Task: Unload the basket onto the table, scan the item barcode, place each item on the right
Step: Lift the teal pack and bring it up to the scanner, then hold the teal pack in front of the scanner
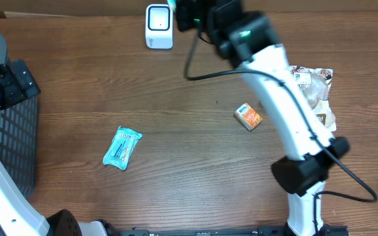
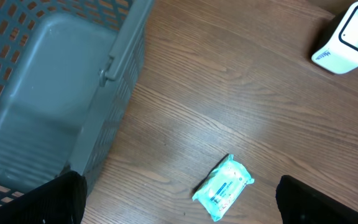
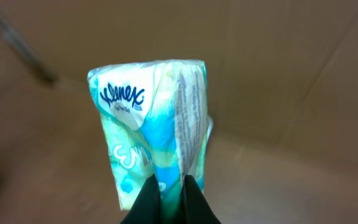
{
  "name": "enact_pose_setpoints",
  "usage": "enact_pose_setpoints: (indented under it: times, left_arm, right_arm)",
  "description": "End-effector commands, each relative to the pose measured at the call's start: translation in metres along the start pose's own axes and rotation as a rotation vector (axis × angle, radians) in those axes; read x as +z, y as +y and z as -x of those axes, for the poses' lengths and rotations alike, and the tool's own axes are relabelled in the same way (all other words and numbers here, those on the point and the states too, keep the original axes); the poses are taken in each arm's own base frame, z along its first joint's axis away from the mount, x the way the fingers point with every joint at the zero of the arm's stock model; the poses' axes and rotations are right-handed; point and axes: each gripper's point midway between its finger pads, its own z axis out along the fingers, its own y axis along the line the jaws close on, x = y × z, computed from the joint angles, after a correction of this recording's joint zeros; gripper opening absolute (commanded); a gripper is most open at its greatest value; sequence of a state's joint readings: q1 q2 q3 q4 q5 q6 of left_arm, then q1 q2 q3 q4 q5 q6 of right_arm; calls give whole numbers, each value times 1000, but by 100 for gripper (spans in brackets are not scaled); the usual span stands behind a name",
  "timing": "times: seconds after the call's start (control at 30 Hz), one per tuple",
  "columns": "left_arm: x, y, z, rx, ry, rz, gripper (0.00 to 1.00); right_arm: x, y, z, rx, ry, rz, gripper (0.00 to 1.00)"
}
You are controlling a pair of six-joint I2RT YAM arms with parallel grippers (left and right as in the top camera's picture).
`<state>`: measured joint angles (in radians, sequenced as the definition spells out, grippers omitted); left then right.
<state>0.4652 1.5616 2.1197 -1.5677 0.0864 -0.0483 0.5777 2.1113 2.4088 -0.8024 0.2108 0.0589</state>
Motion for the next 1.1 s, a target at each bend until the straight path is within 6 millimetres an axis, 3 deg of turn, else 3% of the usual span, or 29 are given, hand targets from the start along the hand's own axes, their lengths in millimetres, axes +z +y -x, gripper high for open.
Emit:
enact_pose_setpoints:
  times: [0.0, 0.2, 0.5, 0.63, 0.77, 1.07]
  left_arm:
    - [-1, -3, 2, 18, -7, -12, 100]
    - [-1, -3, 2, 18, -7, -12, 99]
    - [-1, -3, 2, 18, -6, -12, 99]
    - [-1, -3, 2, 18, -6, -12, 100]
    - [-1, -2, 2, 17, -5, -12, 100]
    - [-1, -3, 2, 18, -6, -12, 100]
  right_arm:
    - [39, -23, -5, -262, -53, -301, 4]
    - [107, -9, -34, -572, -63, -317, 4]
    - [187, -12, -117, -797, 30, -322, 4]
    - [206, -10, -139, -906, 48, -322, 4]
    - [212, -8, -139, -982, 22, -332, 4]
    - [215, -15, -135, -971, 3, -329, 4]
